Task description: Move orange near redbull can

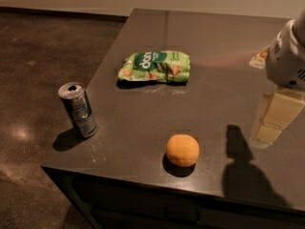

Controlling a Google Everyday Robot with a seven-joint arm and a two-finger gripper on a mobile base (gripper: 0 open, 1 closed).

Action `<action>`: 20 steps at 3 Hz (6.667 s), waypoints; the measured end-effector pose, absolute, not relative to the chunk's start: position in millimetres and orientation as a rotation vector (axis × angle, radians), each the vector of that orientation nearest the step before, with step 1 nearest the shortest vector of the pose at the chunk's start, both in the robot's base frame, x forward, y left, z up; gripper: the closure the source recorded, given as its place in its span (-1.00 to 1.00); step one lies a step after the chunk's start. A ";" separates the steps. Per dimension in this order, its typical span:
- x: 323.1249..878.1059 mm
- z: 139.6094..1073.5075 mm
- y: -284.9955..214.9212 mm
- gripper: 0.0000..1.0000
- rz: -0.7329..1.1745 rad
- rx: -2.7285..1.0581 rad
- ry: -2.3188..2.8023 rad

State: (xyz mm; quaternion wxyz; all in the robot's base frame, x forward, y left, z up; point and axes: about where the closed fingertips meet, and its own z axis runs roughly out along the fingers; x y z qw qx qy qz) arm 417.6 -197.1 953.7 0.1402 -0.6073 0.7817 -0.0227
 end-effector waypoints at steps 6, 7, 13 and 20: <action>360.4 852.2 -58.5 -1.00 0.286 -1.880 1.962; 371.9 850.9 -51.6 -0.65 0.265 -1.879 1.943; 417.7 892.0 -23.7 1.00 0.237 -1.831 1.891; 449.8 860.5 101.7 -0.26 0.475 -1.807 1.721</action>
Offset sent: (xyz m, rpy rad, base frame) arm -0.0591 0.0634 -0.0872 0.1341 0.1397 0.0772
